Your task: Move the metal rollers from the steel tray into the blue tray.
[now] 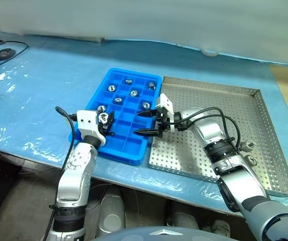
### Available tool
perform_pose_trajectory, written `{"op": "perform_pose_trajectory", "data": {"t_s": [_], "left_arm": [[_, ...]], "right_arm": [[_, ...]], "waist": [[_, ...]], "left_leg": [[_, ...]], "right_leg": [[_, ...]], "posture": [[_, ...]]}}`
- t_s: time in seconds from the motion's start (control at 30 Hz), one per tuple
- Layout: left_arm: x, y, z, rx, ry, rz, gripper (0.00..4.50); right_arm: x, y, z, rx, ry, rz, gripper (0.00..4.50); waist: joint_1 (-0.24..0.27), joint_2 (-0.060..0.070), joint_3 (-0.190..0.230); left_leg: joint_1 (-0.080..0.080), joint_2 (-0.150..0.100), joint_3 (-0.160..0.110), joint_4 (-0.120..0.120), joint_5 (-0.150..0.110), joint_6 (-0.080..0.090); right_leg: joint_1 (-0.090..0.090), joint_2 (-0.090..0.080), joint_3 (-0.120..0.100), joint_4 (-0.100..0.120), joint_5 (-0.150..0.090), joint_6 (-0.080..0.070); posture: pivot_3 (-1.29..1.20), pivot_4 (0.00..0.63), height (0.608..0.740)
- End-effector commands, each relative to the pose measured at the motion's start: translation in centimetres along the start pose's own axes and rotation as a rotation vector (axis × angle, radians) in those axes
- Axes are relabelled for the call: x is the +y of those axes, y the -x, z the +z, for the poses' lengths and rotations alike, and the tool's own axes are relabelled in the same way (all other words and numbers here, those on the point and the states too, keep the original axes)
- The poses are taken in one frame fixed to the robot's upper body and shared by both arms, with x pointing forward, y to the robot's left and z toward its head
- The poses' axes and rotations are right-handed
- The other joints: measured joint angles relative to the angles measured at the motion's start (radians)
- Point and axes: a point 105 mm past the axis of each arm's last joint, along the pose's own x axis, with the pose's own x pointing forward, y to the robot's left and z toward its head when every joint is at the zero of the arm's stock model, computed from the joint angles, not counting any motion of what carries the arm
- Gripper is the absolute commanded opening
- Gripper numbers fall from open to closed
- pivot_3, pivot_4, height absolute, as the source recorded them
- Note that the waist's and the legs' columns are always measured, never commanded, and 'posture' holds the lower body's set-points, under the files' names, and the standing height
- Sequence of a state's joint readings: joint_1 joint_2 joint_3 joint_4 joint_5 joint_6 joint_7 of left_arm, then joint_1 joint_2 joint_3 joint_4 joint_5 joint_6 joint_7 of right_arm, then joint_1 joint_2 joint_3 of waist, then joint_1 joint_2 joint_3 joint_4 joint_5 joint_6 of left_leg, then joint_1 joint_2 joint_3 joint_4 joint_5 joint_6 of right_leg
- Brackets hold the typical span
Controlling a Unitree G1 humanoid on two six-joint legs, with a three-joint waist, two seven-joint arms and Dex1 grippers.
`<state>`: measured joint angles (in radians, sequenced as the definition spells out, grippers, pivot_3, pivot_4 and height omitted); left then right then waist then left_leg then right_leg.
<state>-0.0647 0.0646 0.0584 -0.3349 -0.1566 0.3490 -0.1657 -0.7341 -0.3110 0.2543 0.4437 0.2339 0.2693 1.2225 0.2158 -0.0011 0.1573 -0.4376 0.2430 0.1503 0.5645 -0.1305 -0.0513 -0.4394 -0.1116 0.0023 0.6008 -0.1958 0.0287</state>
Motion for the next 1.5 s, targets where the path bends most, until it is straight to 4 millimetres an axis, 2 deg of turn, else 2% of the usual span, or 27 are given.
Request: {"op": "perform_pose_trajectory", "data": {"t_s": [0.03, 0.1, 0.17, 0.33, 0.5, 0.7, 0.83, 0.97, 1.13, 1.27, 1.33, 1.43, 1.5], "left_arm": [[0.1, 0.2, 0.7, -0.008, -0.001, -0.010, 2.46], [-0.2, -0.3, 0.3, 0.021, -0.043, -0.043, 3.04], [-0.6, -1.2, 1.1, -0.006, -0.024, -0.080, 3.68], [-2.6, -3.5, 2.8, -0.064, 0.011, -0.250, 3.68], [-6.6, -6.2, 3.6, -0.093, 0.026, -0.490, 3.68], [-11.6, -7.1, 3.4, -0.104, 0.043, -0.762, 3.68], [-13.8, -7.1, 3.2, -0.101, 0.054, -0.883, 3.68], [-15.0, -7.1, 2.7, -0.093, 0.033, -0.944, 3.68], [-15.6, -7.1, 2.4, -0.091, 0.028, -0.973, 3.68], [-15.5, -7.0, 1.8, -0.081, 0.007, -0.974, 3.68], [-15.4, -6.9, 1.8, -0.082, 0.006, -0.969, 3.68], [-14.9, -7.0, 1.9, -0.086, 0.008, -0.946, 3.71], [-14.4, -7.1, 2.0, -0.091, 0.004, -0.924, 3.71]], "right_arm": [[0.2, -0.2, 0.4, -0.017, 0.018, 0.001, 4.50], [0.0, -0.2, 0.5, -0.022, 0.020, -0.010, 4.50], [-0.2, 0.0, 0.5, -0.026, 0.023, -0.031, 4.50], [-0.9, 1.4, 0.8, -0.048, 0.042, -0.148, 4.50], [-2.9, 5.1, 0.7, -0.082, 0.035, -0.445, 4.50], [-4.0, 8.9, -0.4, -0.079, -0.023, -0.752, 4.50], [-4.2, 10.9, -1.3, -0.060, -0.062, -0.900, 4.50], [-4.2, 12.3, -2.3, -0.021, -0.084, -0.993, 4.50], [-4.2, 13.5, -3.5, 0.040, -0.105, -1.059, 4.50], [-3.7, 13.4, -6.7, 0.181, -0.194, -1.044, 4.50], [-3.3, 13.0, -7.5, 0.205, -0.231, -1.018, 4.50], [-2.9, 12.4, -7.8, 0.217, -0.257, -0.980, 3.85], [-2.8, 11.8, -7.2, 0.199, -0.247, -0.936, 3.18]], "waist": [[0.000, 0.000, 0.000], [0.000, 0.000, 0.000], [0.000, 0.000, 0.000], [-0.007, 0.000, 0.000], [-0.030, 0.000, 0.000], [-0.101, 0.000, 0.000], [-0.150, 0.000, 0.000], [-0.186, 0.000, 0.000], [-0.202, 0.000, 0.000], [-0.202, 0.000, 0.000], [-0.202, 0.000, 0.000], [-0.203, 0.000, 0.000], [-0.202, 0.000, 0.000]], "left_leg": [[0.000, 0.000, 0.000, 0.000, 0.001, -0.001], [0.001, 0.000, -0.001, 0.000, 0.001, -0.002], [0.001, 0.000, -0.001, 0.000, 0.002, -0.003], [0.001, 0.000, -0.001, 0.001, 0.003, -0.004], [0.001, -0.001, -0.001, 0.001, 0.006, -0.006], [0.001, -0.001, 0.000, 0.000, 0.008, -0.009], [0.002, -0.001, 0.001, 0.000, 0.008, -0.009], [0.006, -0.001, 0.003, -0.002, 0.007, -0.006], [0.010, -0.001, 0.009, -0.002, 0.005, -0.004], [0.015, -0.001, 0.017, -0.002, 0.003, -0.001], [0.017, -0.002, 0.019, -0.002, 0.003, 0.000], [0.019, -0.002, 0.022, -0.003, 0.002, 0.001], [0.020, -0.002, 0.022, -0.003, 0.002, 0.001]], "right_leg": [[0.000, 0.000, 0.000, 0.001, 0.000, 0.000], [0.000, 0.000, 0.000, 0.003, 0.000, 0.000], [-0.001, 0.000, 0.000, 0.004, 0.000, 0.000], [0.000, 0.000, 0.000, 0.006, 0.000, -0.001], [0.000, 0.000, 0.001, 0.006, 0.000, -0.001], [-0.001, 0.000, 0.001, 0.006, 0.000, 0.000], [-0.001, 0.001, 0.003, 0.005, 0.000, 0.000], [-0.001, 0.002, 0.006, 0.005, 0.000, 0.000], [-0.001, 0.002, 0.012, 0.005, 0.000, 0.000], [0.000, 0.002, 0.019, 0.005, 0.000, 0.000], [0.000, 0.002, 0.022, 0.005, 0.000, 0.000], [-0.001, 0.002, 0.024, 0.004, 0.000, 0.000], [0.000, 0.002, 0.024, 0.004, 0.000, 0.000]], "posture": [[0.42, 0.150, 0.740], [0.41, 0.150, 0.740], [0.37, 0.150, 0.740], [0.24, 0.150, 0.740], [0.01, 0.150, 0.740], [-0.15, 0.150, 0.740], [-0.22, 0.150, 0.740], [-0.28, 0.150, 0.740], [-0.30, 0.150, 0.740], [-0.28, 0.150, 0.740], [-0.28, 0.150, 0.740], [-0.26, 0.150, 0.740], [-0.24, 0.150, 0.740]]}}
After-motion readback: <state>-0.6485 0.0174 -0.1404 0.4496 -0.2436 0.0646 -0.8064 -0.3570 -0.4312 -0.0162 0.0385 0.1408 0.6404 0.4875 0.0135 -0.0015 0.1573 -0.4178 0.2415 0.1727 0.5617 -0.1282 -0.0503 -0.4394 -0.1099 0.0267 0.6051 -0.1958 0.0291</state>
